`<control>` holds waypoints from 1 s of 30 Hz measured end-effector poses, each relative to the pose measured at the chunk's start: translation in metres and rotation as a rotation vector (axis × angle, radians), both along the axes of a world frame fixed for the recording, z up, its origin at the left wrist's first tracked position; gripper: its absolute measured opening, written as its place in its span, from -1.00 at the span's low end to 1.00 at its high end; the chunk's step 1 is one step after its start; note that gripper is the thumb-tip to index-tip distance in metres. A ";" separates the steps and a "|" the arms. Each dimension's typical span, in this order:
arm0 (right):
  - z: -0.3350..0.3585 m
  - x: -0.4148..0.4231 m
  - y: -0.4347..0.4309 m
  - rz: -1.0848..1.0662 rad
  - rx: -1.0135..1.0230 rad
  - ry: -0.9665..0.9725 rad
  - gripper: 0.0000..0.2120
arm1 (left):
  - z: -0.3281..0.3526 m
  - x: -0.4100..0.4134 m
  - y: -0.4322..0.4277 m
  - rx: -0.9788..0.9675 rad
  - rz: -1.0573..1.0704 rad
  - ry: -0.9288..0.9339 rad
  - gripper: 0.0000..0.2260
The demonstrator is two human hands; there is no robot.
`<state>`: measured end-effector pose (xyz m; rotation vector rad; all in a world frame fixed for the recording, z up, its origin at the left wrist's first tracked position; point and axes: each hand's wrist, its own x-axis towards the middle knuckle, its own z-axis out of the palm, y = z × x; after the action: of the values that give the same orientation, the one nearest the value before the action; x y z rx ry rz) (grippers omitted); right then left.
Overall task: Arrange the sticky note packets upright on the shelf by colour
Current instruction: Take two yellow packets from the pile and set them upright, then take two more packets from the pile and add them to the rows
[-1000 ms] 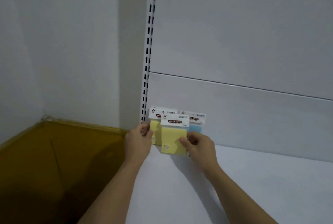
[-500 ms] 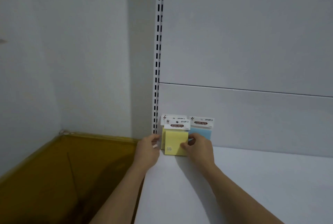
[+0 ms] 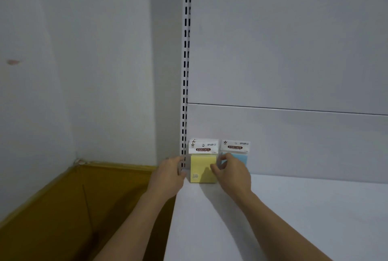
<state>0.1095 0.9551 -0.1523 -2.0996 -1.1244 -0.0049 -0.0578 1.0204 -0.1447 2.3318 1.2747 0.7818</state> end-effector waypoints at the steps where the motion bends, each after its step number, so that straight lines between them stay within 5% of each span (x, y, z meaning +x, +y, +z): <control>1: 0.006 0.002 -0.004 -0.005 0.009 -0.034 -0.72 | 0.005 -0.002 -0.001 0.039 0.007 0.013 -0.58; 12: 0.106 0.049 -0.054 0.064 -0.116 -0.550 -0.27 | 0.089 0.029 -0.014 0.381 -0.155 0.136 -0.48; 30: 0.122 0.148 -0.180 -0.166 -0.372 -0.443 -0.18 | 0.115 0.147 -0.073 0.407 -0.404 0.280 -0.38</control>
<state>0.2572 0.7756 -0.0303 -2.6039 -1.2743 -0.3839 0.0893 0.9477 -0.0302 2.9807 0.7370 0.6380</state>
